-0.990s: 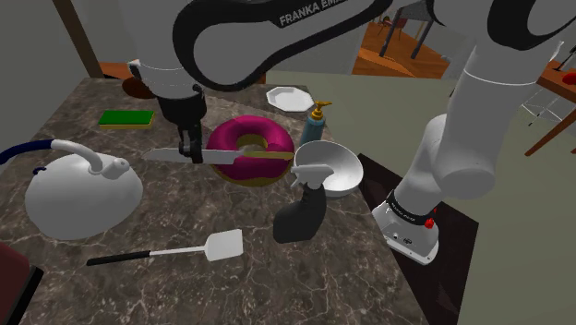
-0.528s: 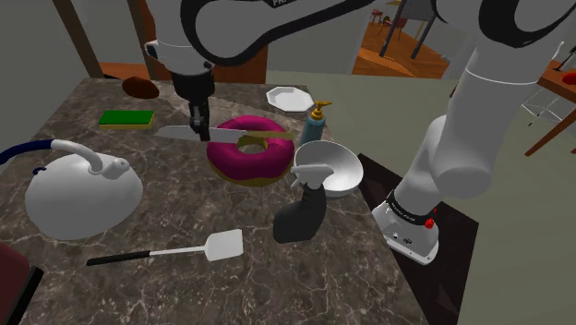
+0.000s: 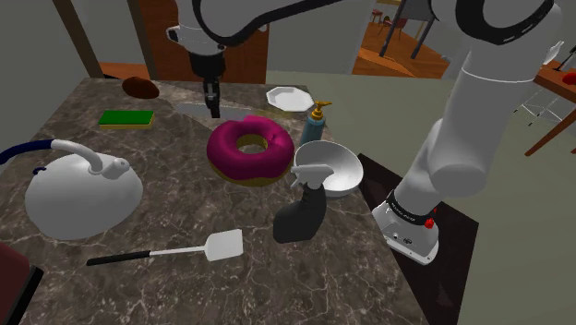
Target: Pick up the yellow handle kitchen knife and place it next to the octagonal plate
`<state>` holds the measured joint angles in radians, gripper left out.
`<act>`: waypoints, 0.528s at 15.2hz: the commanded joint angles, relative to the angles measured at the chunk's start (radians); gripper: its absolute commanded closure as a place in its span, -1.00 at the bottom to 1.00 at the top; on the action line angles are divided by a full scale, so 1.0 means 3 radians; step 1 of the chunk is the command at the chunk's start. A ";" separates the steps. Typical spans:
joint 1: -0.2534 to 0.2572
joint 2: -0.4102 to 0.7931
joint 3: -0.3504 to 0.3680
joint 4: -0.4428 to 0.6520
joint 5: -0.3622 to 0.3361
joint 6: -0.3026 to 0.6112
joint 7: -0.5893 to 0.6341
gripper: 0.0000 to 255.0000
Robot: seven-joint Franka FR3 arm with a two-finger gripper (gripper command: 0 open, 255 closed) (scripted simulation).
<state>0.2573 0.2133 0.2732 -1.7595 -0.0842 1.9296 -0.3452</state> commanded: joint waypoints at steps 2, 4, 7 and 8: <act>-0.0132 0.0080 -0.0091 0.0128 -0.0008 -0.0039 -0.0230 1.00; -0.0210 0.0151 -0.0145 0.0230 -0.0015 -0.0065 -0.0364 1.00; -0.0324 0.0281 -0.0221 0.0418 -0.0027 -0.0117 -0.0559 1.00; -0.0361 0.0330 -0.0246 0.0490 -0.0031 -0.0137 -0.0623 1.00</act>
<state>0.1603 0.3023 0.2064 -1.6313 -0.0933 1.8966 -0.5117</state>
